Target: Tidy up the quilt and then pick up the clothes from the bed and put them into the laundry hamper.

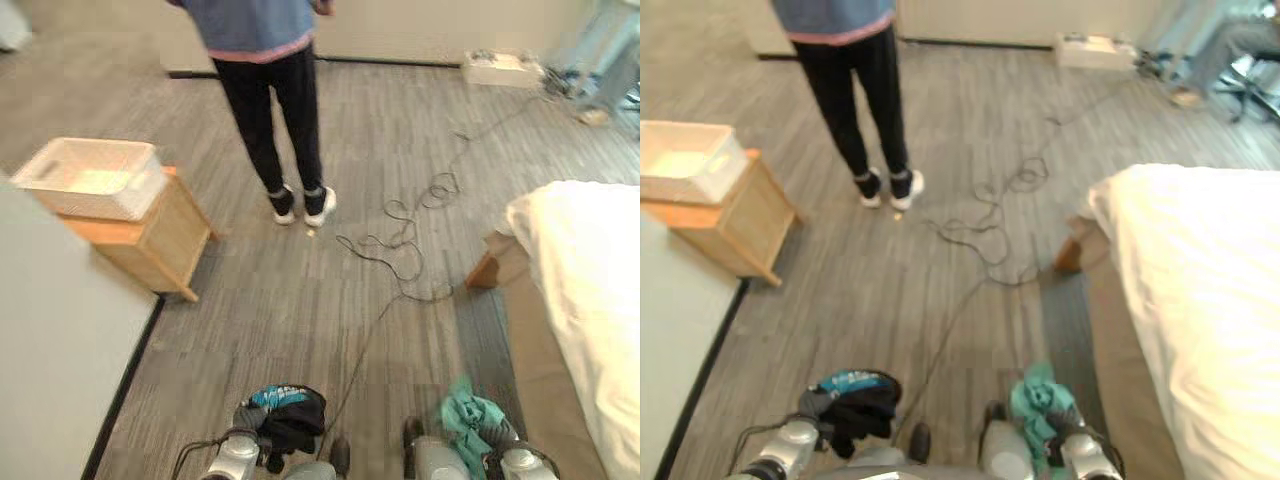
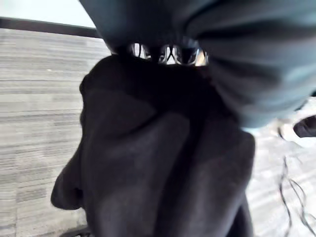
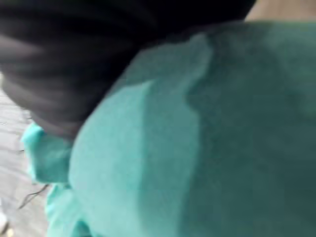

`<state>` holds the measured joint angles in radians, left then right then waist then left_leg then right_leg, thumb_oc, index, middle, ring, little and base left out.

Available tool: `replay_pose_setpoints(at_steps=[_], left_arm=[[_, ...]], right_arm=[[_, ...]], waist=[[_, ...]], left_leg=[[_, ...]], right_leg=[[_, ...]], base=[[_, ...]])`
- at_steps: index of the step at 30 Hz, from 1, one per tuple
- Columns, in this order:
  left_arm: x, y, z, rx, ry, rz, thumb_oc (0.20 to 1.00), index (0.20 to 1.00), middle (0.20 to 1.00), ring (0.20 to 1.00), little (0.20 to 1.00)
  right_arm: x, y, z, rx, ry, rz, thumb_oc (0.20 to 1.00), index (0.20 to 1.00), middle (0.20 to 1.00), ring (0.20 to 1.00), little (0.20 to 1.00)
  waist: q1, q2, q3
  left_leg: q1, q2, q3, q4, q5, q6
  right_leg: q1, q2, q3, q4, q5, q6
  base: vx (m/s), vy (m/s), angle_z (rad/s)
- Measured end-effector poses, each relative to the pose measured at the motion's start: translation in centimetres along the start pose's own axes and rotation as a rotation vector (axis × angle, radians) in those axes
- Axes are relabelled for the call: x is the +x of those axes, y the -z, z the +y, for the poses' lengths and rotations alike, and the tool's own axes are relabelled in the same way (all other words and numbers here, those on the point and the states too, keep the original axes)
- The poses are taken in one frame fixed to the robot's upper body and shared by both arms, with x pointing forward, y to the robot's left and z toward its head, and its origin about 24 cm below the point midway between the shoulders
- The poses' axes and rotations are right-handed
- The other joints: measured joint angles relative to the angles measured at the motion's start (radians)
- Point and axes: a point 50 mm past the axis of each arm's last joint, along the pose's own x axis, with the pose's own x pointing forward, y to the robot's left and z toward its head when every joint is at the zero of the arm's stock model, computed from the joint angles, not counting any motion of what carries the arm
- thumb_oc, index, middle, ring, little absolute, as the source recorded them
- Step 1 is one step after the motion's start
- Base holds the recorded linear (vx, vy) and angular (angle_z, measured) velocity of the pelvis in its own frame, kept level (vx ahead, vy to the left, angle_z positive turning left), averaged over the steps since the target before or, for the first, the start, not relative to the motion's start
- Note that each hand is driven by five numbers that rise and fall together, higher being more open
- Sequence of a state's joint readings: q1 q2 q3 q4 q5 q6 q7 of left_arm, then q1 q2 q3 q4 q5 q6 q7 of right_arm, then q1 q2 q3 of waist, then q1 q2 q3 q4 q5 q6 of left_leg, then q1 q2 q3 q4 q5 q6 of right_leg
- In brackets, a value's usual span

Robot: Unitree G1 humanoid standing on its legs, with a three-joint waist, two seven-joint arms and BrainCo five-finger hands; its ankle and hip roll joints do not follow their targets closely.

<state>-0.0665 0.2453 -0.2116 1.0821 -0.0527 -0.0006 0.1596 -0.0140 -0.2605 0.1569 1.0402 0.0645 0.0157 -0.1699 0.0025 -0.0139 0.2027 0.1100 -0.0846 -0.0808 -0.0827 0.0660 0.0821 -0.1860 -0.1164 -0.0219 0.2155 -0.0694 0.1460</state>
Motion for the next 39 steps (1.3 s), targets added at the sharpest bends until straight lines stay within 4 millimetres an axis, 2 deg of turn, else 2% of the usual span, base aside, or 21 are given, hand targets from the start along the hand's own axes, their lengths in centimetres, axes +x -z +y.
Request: replay_pose_setpoints(at_steps=[1,6,8,11,13,15,17,18,19,20,22,24,28,29,30,31,32,35,36,38,39], left_arm=[[-0.7,2.4,-0.6,0.028,0.022,0.052,0.2,0.2,0.2,0.2,0.2],[-0.7,3.7,-1.1,0.255,0.091,0.111,0.2,0.2,0.2,0.2,0.2],[-0.8,4.3,-1.5,0.254,0.107,0.138,0.2,0.2,0.2,0.2,0.2],[0.0,1.8,-1.2,0.218,0.081,0.089,0.2,0.2,0.2,0.2,0.2],[-0.1,2.0,-1.6,0.198,0.085,0.096,0.2,0.2,0.2,0.2,0.2],[-0.2,2.2,-1.8,0.199,0.088,0.103,0.2,0.2,0.2,0.2,0.2],[-0.3,2.6,-1.8,0.2,0.09,0.114,0.2,0.2,0.2,0.2,0.2],[-0.5,2.9,-2.4,0.199,0.106,0.119,0.2,0.2,0.2,0.2,0.2],[-0.6,2.9,-2.8,0.195,0.116,0.118,0.2,0.2,0.2,0.2,0.2],[-0.4,2.3,-2.5,0.193,0.108,0.099,0.2,0.2,0.2,0.2,0.2],[-0.6,3.2,-2.5,0.194,0.111,0.129,0.2,0.2,0.2,0.2,0.2],[-0.9,4.9,-1.8,0.18,0.094,0.213,0.2,0.2,0.2,0.2,0.2],[-1.4,6.4,-1.8,0.23,0.104,0.257,0.2,0.2,0.2,0.2,0.2],[-1.4,5.9,-2.5,0.24,0.121,0.234,0.2,0.2,0.2,0.2,0.2],[-1.1,5.3,-2.2,0.249,0.114,0.209,0.2,0.2,0.2,0.2,0.2],[-1.0,5.0,-1.9,0.276,0.111,0.186,0.2,0.2,0.2,0.2,0.2],[-0.8,4.5,-1.7,0.302,0.106,0.167,0.2,0.2,0.2,0.2,0.2],[0.1,1.3,-1.1,0.366,0.084,0.058,0.2,0.2,0.2,0.2,0.2],[0.3,0.3,-0.8,0.395,0.075,0.021,0.2,0.2,0.2,0.2,0.2],[0.7,-1.7,-0.6,0.402,0.062,-0.033,0.2,0.2,0.2,0.2,0.2],[0.8,-2.5,-0.5,0.399,0.053,-0.057,0.2,0.2,0.2,0.2,0.2]], right_arm=[[-0.7,2.6,1.5,0.012,-0.055,0.088,0.2,0.2,0.2,0.2,0.2],[-0.8,2.8,3.4,-0.183,-0.151,0.097,0.2,0.2,0.2,0.2,0.2],[-0.9,3.4,3.6,-0.204,-0.169,0.122,0.2,0.2,0.2,0.2,0.2],[-0.6,3.1,2.6,-0.216,-0.144,0.121,0.2,0.2,0.2,0.2,0.2],[-0.2,2.2,1.6,-0.238,-0.119,0.101,0.2,0.2,0.2,0.2,0.2],[0.3,0.6,1.2,-0.28,-0.11,0.061,0.2,0.2,0.2,0.2,0.2],[0.7,-1.3,1.2,-0.337,-0.109,0.003,0.2,0.2,0.2,0.2,0.2],[0.8,-1.9,1.0,-0.352,-0.101,-0.011,0.2,0.2,0.2,0.2,0.2],[0.9,-2.3,0.7,-0.35,-0.092,-0.017,0.2,0.2,0.2,0.2,0.2],[1.0,-2.7,0.8,-0.347,-0.093,-0.03,0.2,0.2,0.2,0.2,0.2],[0.9,-2.9,1.2,-0.337,-0.1,-0.044,0.2,0.2,0.2,0.2,0.2],[0.9,-3.3,1.8,-0.345,-0.106,-0.069,0.2,0.2,0.2,0.2,0.2],[0.1,1.8,1.1,-0.395,-0.103,0.083,0.2,0.2,0.2,0.2,0.2],[0.1,2.3,0.5,-0.402,-0.091,0.101,0.2,0.2,0.2,0.2,0.2],[0.0,2.4,1.0,-0.397,-0.102,0.106,0.2,0.2,0.2,0.2,0.2],[0.0,1.8,1.5,-0.388,-0.113,0.079,0.2,0.2,0.2,0.2,0.2],[0.0,1.4,1.7,-0.378,-0.115,0.056,0.2,0.2,0.2,0.2,0.2],[0.3,-0.4,1.9,-0.355,-0.107,-0.006,0.2,0.2,0.2,0.2,0.2],[0.5,-1.6,1.8,-0.333,-0.099,-0.044,0.2,0.2,0.2,0.2,0.2],[0.5,-2.4,1.8,-0.315,-0.096,-0.073,0.2,0.2,0.2,0.2,0.2],[0.5,-2.2,2.0,-0.307,-0.101,-0.069,0.2,0.2,0.2,0.2,0.2]], waist=[[0.026,-0.069,-0.107],[0.038,-0.047,-0.103],[0.041,-0.042,-0.094],[0.062,-0.05,-0.017],[0.09,-0.02,0.016],[0.094,-0.013,0.023],[0.095,-0.017,0.027],[0.094,0.012,0.021],[0.106,0.054,0.018],[0.117,0.059,0.022],[0.141,0.037,0.012],[0.144,-0.032,0.004],[0.145,-0.032,-0.084],[0.129,0.008,-0.076],[0.117,-0.004,-0.08],[0.092,-0.007,-0.076],[0.063,-0.013,-0.07],[0.027,-0.008,-0.059],[0.013,0.013,-0.039],[-0.017,0.011,-0.022],[-0.017,0.0,-0.017]], left_leg=[[0.102,0.043,0.013,-0.003,-0.102,-0.057],[0.068,0.077,0.05,0.002,-0.112,-0.071],[0.02,0.083,0.068,0.094,-0.137,-0.116],[-0.188,0.074,0.139,0.553,-0.147,-0.165],[-0.269,0.112,0.158,0.715,-0.124,-0.202],[-0.303,0.103,0.161,0.618,-0.122,-0.201],[-0.274,0.095,0.192,0.302,-0.085,-0.193],[-0.264,0.119,0.24,0.103,-0.024,-0.206],[-0.268,0.167,0.261,-0.007,0.008,-0.218],[-0.287,0.195,0.297,-0.013,0.031,-0.236],[-0.329,0.221,0.348,-0.011,0.059,-0.24],[-0.338,0.188,0.43,-0.005,0.065,-0.227],[-0.271,0.138,0.415,0.075,0.047,-0.134],[-0.226,0.161,0.405,0.051,0.072,-0.024],[-0.196,0.137,0.398,0.044,0.05,-0.006],[-0.156,0.109,0.385,0.025,0.047,0.022],[-0.118,0.072,0.35,0.004,0.032,0.032],[-0.067,0.042,0.278,0.0,0.008,0.034],[-0.051,0.051,0.238,0.0,0.0,0.024],[-0.034,0.044,0.178,0.0,-0.029,-0.02],[-0.016,0.027,0.164,0.0,-0.056,-0.025]], right_leg=[[0.179,0.086,-0.092,-0.295,0.236,-0.127],[0.135,0.082,-0.206,-0.269,0.221,-0.135],[0.157,0.073,-0.215,-0.299,0.211,-0.149],[0.195,0.04,-0.231,-0.303,0.185,-0.188],[0.23,0.05,-0.219,-0.303,0.165,-0.216],[0.229,0.047,-0.194,-0.304,0.157,-0.219],[0.222,0.045,-0.175,-0.305,0.13,-0.195],[0.227,0.079,-0.192,-0.305,0.061,-0.124],[0.215,0.127,-0.215,-0.256,0.034,-0.142],[0.227,0.151,-0.229,-0.264,0.057,-0.185],[0.25,0.171,-0.241,-0.287,0.049,-0.206],[0.262,0.135,-0.22,-0.304,0.045,-0.21],[0.309,0.113,-0.252,-0.24,-0.025,-0.163],[0.245,0.096,-0.28,0.013,-0.11,-0.052],[0.17,0.055,-0.262,0.193,-0.12,-0.03],[0.026,-0.035,-0.251,0.528,-0.122,-0.008],[-0.042,-0.093,-0.219,0.648,-0.118,-0.001],[-0.142,-0.089,-0.154,0.596,-0.114,0.005],[-0.126,-0.03,-0.132,0.413,-0.115,0.002],[-0.113,0.002,-0.131,0.211,-0.112,0.0],[-0.11,0.008,-0.129,0.005,-0.059,-0.005]], base=[[0.11,-0.023,0.77],[0.06,-0.138,-0.15],[0.03,-0.181,-0.01],[0.1,-0.166,0.22],[0.25,-0.056,-0.19],[0.57,0.045,-0.26],[0.5,0.077,-0.28],[0.33,0.059,-0.03],[0.53,0.088,0.06],[0.66,0.081,0.04],[0.64,0.074,-0.12],[0.7,0.061,-0.29],[0.53,0.14,0.06],[0.31,0.141,0.29],[0.65,0.256,0.35],[0.5,0.136,0.54],[0.5,0.134,0.81],[0.46,-0.064,0.89],[0.35,-0.112,1.02],[0.5,-0.151,1.02],[0.83,-0.249,0.6]])
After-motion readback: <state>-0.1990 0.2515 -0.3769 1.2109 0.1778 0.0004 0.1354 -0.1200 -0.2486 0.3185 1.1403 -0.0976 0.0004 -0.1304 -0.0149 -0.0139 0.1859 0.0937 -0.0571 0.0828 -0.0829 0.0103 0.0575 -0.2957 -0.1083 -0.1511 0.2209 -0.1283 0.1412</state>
